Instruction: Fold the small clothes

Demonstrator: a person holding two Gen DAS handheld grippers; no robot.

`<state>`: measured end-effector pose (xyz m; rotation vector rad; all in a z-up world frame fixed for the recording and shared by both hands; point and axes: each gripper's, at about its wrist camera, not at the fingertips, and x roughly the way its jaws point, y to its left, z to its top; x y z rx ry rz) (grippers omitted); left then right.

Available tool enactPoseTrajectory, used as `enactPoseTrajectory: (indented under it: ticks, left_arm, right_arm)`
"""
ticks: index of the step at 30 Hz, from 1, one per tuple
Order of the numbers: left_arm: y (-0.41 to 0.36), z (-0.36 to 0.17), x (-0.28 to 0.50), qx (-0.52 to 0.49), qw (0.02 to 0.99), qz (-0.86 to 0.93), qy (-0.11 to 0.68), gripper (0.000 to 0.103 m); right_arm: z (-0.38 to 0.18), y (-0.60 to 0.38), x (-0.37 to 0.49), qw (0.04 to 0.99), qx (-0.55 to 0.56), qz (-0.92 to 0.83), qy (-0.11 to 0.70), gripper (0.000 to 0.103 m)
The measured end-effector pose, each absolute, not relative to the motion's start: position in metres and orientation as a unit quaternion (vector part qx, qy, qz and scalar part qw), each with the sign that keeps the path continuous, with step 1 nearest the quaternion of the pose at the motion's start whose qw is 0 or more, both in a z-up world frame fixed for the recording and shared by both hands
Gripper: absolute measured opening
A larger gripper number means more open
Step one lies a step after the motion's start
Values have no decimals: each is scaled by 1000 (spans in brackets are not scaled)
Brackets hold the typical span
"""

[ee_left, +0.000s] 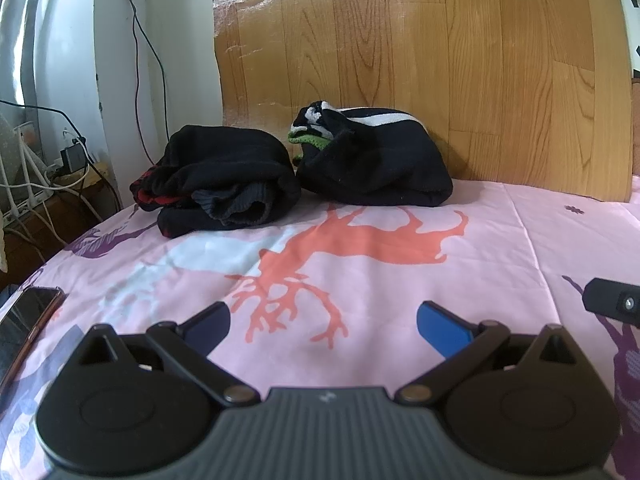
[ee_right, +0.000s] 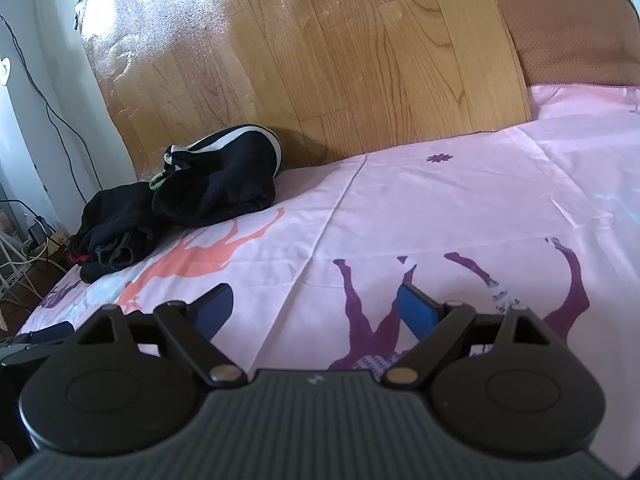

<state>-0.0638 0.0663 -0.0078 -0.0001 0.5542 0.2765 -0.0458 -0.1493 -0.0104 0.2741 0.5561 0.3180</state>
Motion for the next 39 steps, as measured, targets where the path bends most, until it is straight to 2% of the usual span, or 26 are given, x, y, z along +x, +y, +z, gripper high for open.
enactPoseTrajectory:
  ticks: [39]
  left_arm:
    - [68,-7,-64,-7,953,138,268,103]
  right_arm:
    - [-9,-154,-46,938,139,169,268,91]
